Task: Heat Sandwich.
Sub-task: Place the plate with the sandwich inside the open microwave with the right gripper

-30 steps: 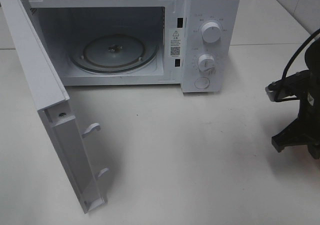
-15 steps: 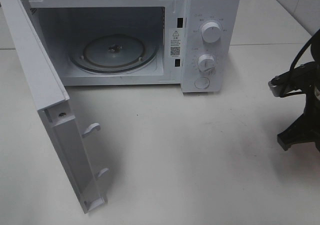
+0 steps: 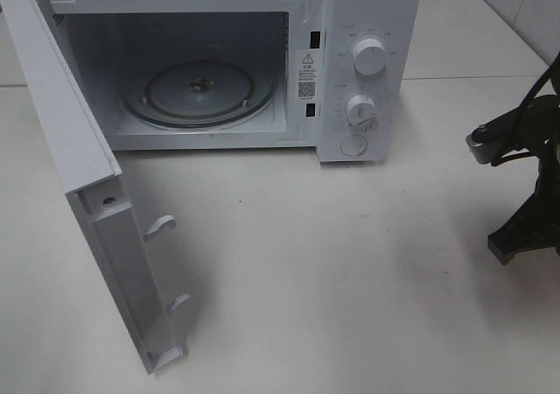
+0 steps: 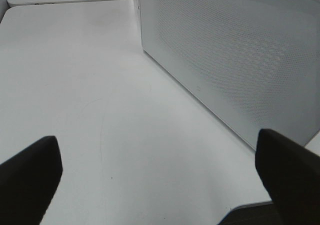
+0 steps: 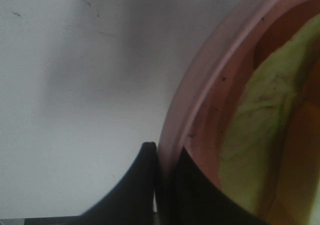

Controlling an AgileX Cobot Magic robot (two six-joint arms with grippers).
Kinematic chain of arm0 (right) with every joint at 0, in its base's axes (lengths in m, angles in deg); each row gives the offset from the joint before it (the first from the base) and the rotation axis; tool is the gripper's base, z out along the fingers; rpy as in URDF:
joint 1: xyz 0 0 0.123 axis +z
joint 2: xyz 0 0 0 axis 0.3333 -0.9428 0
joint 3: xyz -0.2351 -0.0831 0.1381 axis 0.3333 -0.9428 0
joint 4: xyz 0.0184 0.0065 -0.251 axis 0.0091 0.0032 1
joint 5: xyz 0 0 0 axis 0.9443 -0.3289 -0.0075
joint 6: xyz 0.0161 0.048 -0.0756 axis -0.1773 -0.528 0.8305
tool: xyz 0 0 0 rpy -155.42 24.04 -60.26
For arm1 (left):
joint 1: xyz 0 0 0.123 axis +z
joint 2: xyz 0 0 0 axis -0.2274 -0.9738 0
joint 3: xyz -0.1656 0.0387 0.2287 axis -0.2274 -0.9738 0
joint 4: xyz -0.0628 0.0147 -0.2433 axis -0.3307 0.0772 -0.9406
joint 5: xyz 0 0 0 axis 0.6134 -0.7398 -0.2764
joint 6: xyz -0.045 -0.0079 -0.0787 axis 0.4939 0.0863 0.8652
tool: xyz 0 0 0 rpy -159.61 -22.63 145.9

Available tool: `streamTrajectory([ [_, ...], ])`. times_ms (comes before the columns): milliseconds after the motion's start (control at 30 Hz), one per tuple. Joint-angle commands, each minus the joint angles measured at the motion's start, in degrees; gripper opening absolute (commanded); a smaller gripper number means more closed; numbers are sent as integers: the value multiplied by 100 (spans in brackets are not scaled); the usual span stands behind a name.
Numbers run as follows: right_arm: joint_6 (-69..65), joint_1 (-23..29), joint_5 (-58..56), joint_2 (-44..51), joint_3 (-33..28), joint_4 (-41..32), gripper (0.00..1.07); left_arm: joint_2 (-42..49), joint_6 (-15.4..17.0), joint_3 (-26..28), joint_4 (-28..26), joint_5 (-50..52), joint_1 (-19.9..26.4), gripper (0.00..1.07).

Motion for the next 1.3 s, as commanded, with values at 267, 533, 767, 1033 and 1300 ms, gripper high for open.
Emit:
streamTrajectory([
  [267,63,453,-464,481,-17,149,0,138,11,-11,-34,86,-11,103],
  [533,109,768,-659,716,-17,155,0,138,11,-11,-34,86,-11,103],
  [767,138,1049,-728,928,-97,155,1,138,11,-11,-34,86,-11,103],
  [1033,218,1587,-848,1238,-309,132,1,138,11,-11,-34,86,-11,103],
  [1300,264,2086,-945,1409,-372,132,2,138,11,-11,-34,86,-11,103],
])
